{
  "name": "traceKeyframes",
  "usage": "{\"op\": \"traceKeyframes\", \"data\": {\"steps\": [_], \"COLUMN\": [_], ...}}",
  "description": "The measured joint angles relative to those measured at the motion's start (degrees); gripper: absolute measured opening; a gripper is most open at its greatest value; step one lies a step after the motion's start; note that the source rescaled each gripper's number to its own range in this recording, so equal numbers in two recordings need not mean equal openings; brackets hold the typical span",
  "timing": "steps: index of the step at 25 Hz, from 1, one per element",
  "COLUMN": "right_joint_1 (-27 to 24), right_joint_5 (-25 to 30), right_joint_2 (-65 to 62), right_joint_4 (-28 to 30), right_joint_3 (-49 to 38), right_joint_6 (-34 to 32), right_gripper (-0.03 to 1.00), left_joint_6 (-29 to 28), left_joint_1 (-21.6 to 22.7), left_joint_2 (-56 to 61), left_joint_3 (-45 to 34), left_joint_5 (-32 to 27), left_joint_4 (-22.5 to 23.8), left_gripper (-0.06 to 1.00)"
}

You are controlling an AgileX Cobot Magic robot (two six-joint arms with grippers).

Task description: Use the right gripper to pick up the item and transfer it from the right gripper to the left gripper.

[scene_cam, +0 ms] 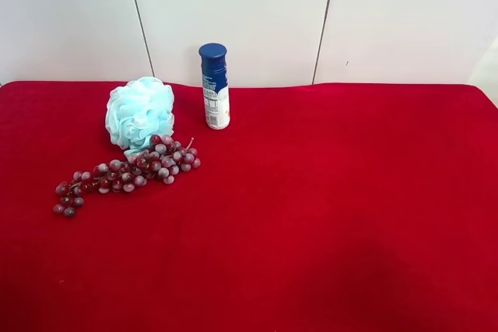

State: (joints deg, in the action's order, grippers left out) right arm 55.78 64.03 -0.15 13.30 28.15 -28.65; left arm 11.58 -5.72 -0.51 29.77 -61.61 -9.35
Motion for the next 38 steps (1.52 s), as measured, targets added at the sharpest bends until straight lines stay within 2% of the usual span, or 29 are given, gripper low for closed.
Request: {"op": "traceKeyframes", "data": {"steps": [25,28,32,38], "right_joint_1": [-0.9,-5.5,-15.6,-35.0], "right_joint_5": [0.0,0.0,0.0,0.0], "right_joint_2": [0.0,0.0,0.0,0.0], "right_joint_4": [2.6,2.6,2.6,2.6], "right_joint_3": [0.0,0.0,0.0,0.0], "right_joint_6": [1.4,1.4,1.4,1.4], "right_gripper": [1.00,1.00,1.00,1.00], "left_joint_6": [-0.1,-0.1,-0.1,-0.1], "left_joint_1": [0.0,0.0,0.0,0.0], "left_joint_2": [0.8,0.8,0.8,0.8], "left_joint_3": [-0.1,-0.1,-0.1,-0.1], "left_joint_5": [0.0,0.0,0.0,0.0], "left_joint_4": [0.0,0.0,0.0,0.0], "left_gripper": [1.00,1.00,1.00,1.00]}}
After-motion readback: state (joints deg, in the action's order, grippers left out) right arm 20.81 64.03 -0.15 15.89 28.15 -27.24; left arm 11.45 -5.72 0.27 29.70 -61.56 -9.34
